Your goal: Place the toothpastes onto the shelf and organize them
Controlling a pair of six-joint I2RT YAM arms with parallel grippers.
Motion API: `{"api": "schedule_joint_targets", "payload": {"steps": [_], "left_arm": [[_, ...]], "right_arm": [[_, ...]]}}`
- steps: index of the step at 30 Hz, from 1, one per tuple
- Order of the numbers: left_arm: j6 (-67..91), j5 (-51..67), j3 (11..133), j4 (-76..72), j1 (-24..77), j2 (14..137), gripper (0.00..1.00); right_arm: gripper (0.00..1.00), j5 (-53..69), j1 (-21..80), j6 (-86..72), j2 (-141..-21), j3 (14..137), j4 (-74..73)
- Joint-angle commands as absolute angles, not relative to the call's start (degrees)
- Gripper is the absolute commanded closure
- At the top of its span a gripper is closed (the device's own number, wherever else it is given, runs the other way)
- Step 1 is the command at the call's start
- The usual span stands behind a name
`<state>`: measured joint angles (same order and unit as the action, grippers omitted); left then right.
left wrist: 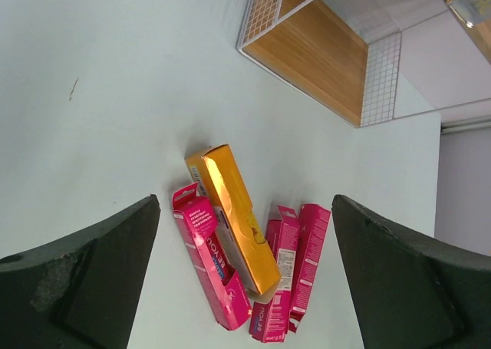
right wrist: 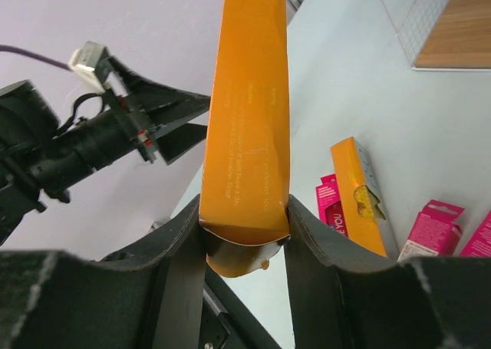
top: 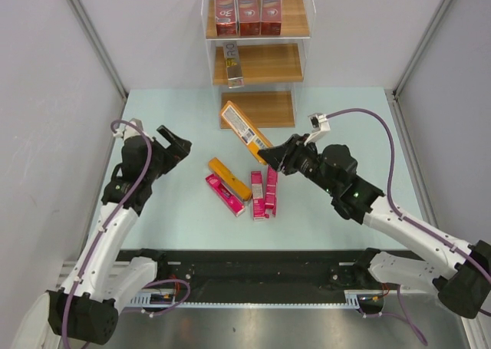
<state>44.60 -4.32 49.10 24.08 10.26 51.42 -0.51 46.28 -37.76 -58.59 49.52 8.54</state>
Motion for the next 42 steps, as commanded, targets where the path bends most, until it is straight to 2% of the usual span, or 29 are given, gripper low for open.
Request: {"api": "schedule_joint_targets", "payload": {"steps": [1, 7, 18, 25, 33, 42], "left_arm": [[41.9, -4.8, 49.7, 22.6, 10.3, 48.3, 0.0], [40.8, -3.2, 49.5, 21.4, 10.4, 46.9, 0.0], [38.9, -0.7, 50.8, 22.9, 10.4, 46.0, 0.0], [38.7, -0.5, 50.2, 22.4, 10.4, 46.4, 0.0], [38.3, 1.1, 49.6, 22.1, 10.4, 47.1, 0.0], [37.8, 1.0, 48.2, 23.0, 10.3, 46.1, 0.0]], "right_arm": [[0.8, 2.6, 42.8, -39.1, -60.7, 50.2, 14.5], [0.81, 7.3, 35.4, -42.3, -66.3, 50.4, 23.7], [0.82, 14.2, 25.1, -51.9, -80.7, 59.1, 39.4], [0.82, 10.4, 23.4, -52.1, -86.0, 65.0, 40.3], [0.82, 7.8, 23.9, -55.4, -98.3, 73.4, 40.3], [0.82, -3.0, 27.0, -59.4, -105.6, 79.3, 41.6]]}}
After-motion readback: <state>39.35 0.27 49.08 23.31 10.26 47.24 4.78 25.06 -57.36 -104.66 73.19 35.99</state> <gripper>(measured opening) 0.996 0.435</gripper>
